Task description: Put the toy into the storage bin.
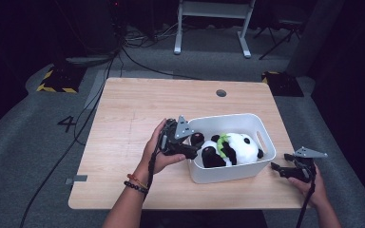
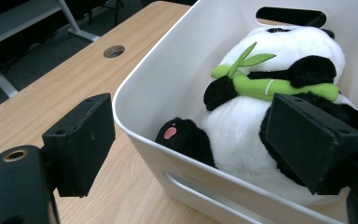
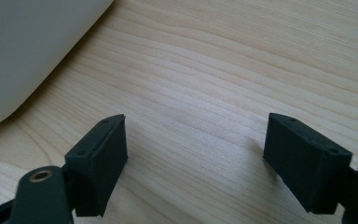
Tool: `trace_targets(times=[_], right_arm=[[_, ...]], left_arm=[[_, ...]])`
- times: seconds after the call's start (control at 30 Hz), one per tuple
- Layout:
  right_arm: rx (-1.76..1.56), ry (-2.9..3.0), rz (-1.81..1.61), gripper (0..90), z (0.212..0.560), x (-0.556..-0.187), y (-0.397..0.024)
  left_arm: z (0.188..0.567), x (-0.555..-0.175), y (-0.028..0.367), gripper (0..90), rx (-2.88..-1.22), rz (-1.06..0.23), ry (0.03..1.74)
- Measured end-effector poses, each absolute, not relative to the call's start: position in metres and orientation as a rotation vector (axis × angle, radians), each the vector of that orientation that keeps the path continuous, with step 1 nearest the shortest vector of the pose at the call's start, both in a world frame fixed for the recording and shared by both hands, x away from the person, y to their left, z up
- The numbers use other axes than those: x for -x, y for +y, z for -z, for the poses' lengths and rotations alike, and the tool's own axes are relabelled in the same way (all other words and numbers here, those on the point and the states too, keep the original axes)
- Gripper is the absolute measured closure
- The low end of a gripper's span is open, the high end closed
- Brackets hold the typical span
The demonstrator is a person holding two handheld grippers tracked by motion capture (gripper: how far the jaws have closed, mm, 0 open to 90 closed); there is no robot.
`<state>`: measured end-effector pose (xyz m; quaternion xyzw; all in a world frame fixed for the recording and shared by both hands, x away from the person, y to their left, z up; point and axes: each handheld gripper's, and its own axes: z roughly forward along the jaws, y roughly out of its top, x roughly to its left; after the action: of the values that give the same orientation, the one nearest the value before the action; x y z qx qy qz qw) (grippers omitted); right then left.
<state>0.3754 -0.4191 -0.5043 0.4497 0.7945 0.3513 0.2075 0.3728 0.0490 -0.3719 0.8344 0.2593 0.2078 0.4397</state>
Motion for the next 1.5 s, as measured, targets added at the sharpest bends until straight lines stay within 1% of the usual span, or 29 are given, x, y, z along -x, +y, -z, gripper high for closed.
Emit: trace_targets(times=[0.27, 0.3, 0.33, 0.5, 0.57, 0.6, 0.77, 0.9, 1.07, 1.33, 1.43, 1.5], right_arm=[[-1.253, 2.211, -0.978, 21.4, 0.504, -0.375, -0.419], [-1.251, 2.212, -0.978, 21.4, 0.504, -0.375, -0.419], [-1.252, 2.212, -0.977, 21.4, 0.504, -0.375, -0.419], [-1.253, 2.212, -0.977, 21.3, 0.504, -0.375, -0.419], [-1.253, 2.211, -0.978, 21.3, 0.504, -0.375, -0.419], [-1.253, 2.211, -0.977, 21.3, 0.504, -0.375, -0.419], [-1.252, 2.213, -0.977, 21.3, 0.504, -0.375, -0.419], [-1.253, 2.212, -0.977, 21.3, 0.504, -0.375, -0.419], [-1.253, 2.211, -0.977, 21.3, 0.504, -0.375, -0.419], [-1.254, 2.211, -0.976, 21.3, 0.504, -0.375, -0.419], [-1.253, 2.211, -0.976, 21.3, 0.504, -0.375, -0.419], [-1.254, 2.211, -0.976, 21.3, 0.504, -0.375, -0.419]], left_arm=[[0.369, -0.372, 0.057, 15.7, -2.092, -0.564, 0.665], [0.369, -0.372, 0.058, 15.7, -2.089, -0.555, 0.668], [0.368, -0.371, 0.06, 15.7, -2.104, -0.579, 0.665], [0.37, -0.37, 0.064, 15.7, -2.1, -0.567, 0.682], [0.37, -0.37, 0.069, 15.7, -2.101, -0.59, 0.687], [0.37, -0.369, 0.07, 15.7, -2.108, -0.577, 0.684], [0.372, -0.365, 0.077, 15.7, -2.102, -0.595, 0.691], [0.372, -0.363, 0.082, 15.7, -2.127, -0.6, 0.68], [0.374, -0.362, 0.09, 15.7, -2.141, -0.625, 0.692], [0.379, -0.36, 0.097, 15.7, -2.128, -0.617, 0.731], [0.381, -0.36, 0.101, 15.7, -2.134, -0.642, 0.727], [0.382, -0.359, 0.102, 15.7, -2.137, -0.622, 0.735]])
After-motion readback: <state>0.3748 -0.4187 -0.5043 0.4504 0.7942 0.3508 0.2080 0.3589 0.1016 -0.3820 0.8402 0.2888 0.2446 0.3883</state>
